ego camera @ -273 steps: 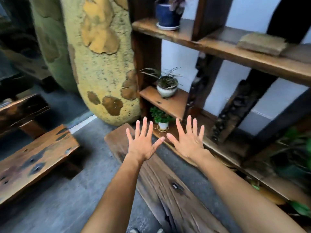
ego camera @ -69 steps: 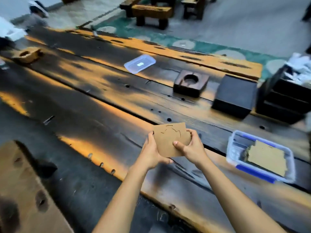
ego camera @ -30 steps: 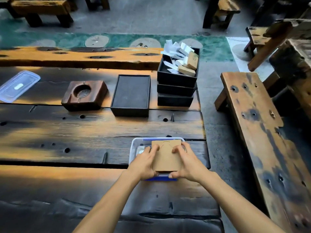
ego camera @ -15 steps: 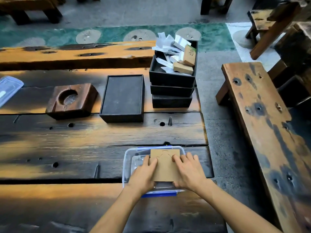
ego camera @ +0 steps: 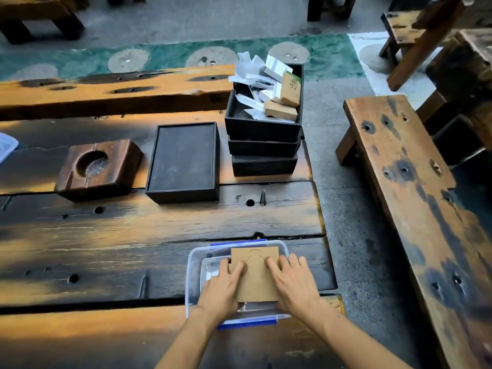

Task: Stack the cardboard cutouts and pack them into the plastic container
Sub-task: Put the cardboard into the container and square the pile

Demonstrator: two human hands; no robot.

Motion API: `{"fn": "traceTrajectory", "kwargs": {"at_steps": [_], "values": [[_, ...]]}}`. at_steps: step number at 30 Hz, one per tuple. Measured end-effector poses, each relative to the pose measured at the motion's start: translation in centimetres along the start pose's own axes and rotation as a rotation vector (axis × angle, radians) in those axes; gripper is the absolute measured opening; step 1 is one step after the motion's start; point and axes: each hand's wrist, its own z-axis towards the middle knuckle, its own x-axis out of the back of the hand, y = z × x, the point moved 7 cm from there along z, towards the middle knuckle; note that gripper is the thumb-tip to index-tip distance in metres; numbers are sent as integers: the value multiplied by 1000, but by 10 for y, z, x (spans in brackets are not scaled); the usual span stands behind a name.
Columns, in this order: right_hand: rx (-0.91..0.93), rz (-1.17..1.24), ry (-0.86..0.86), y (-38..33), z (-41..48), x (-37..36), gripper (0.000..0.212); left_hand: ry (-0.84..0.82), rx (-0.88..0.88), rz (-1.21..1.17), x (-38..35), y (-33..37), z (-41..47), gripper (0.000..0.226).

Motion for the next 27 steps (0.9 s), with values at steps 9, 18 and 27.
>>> {"fn": "traceTrajectory", "kwargs": {"at_steps": [9, 18, 27], "values": [[39, -40, 18, -9, -1, -1, 87, -64, -17, 73, -17, -14, -1, 77], [60, -74, 9, -13, 4, 1, 87, -53, -21, 90, -7, -11, 0, 80], [24, 286, -79, -7, -9, 30, 84, -130, -92, -245, 19, -13, -20, 88]]}}
